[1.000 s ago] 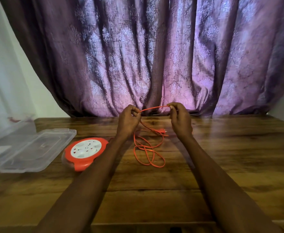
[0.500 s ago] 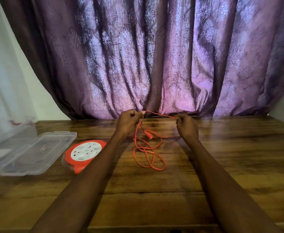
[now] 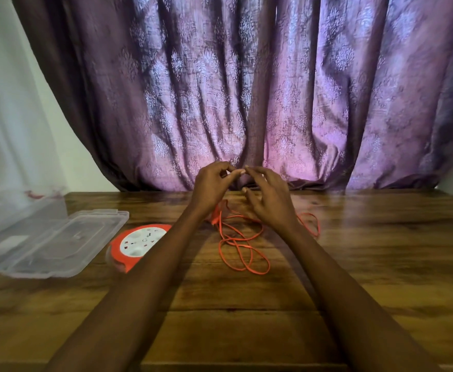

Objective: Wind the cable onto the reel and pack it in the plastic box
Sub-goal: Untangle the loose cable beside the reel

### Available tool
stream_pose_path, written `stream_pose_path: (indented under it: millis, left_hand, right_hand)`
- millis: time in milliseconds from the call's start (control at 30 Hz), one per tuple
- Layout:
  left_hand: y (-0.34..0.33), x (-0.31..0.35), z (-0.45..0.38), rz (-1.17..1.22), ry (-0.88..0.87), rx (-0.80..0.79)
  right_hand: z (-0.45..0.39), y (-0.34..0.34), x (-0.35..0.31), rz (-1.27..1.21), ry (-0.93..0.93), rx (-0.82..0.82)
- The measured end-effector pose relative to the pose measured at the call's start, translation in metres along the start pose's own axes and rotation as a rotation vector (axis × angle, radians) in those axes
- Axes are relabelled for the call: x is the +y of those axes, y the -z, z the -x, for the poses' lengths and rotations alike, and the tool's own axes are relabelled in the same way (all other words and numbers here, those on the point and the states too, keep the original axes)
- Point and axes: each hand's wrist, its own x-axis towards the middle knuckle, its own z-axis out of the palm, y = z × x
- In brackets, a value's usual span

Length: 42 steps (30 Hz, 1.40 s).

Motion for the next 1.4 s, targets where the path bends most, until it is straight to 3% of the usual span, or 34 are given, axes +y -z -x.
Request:
stream_pose_path:
  millis: [100,233,367,533,733,800,867,933,1000,1167,1267,1400]
  left_hand:
    - [0.003,0.004,0.002,-0.024,-0.096,0.002]
    - [0.006,0.006,0.003,0.168,0.128,-0.128]
    - [0.008,0.003,0.010,0.386,0.375,-0.340]
    - [0.002,-0.007,0.018,0.292,0.390,-0.434]
    - [-0.002,0.002,0.021,0.356,0.453,-0.532]
    - [-0.008,0.005,0.025,0.316,0.468,-0.456]
    - [-0.013,0.007,0.028,0.389,0.575,-0.319]
    - [-0.017,0.007,0.029,0.475,0.658,-0.178]
    - [-0.019,0.005,0.027,0.526,0.677,-0.092]
    - [-0.019,0.003,0.024,0.601,0.693,-0.064]
    - [-0.020,0.003,0.027,0.625,0.652,-0.115]
    - [-0.018,-0.008,0.024,0.424,0.534,-0.024]
  right_hand:
    - [0.001,-0.007,-0.005,-0.151,-0.100,-0.102]
    - [0.000,-0.018,-0.005,-0.417,-0.351,-0.152]
    - [-0.004,-0.019,-0.005,-0.761,-0.535,-0.017]
    - [-0.012,-0.005,-0.003,-0.982,-0.712,0.206]
    - [-0.006,-0.006,0.021,-0.856,-0.865,0.196]
    - [0.002,-0.010,0.031,-0.596,-0.848,0.124]
    - [0.009,-0.013,0.038,-0.223,-0.621,0.048]
    - [0.012,-0.012,0.035,-0.087,-0.351,0.013]
    - [0.009,-0.009,0.024,-0.043,-0.270,-0.043]
    - [0.006,-0.010,0.020,-0.041,-0.284,-0.417]
    - [0.006,-0.009,0.025,-0.088,-0.344,-0.407]
    - [0.010,-0.008,0.041,-0.060,-0.470,-0.376]
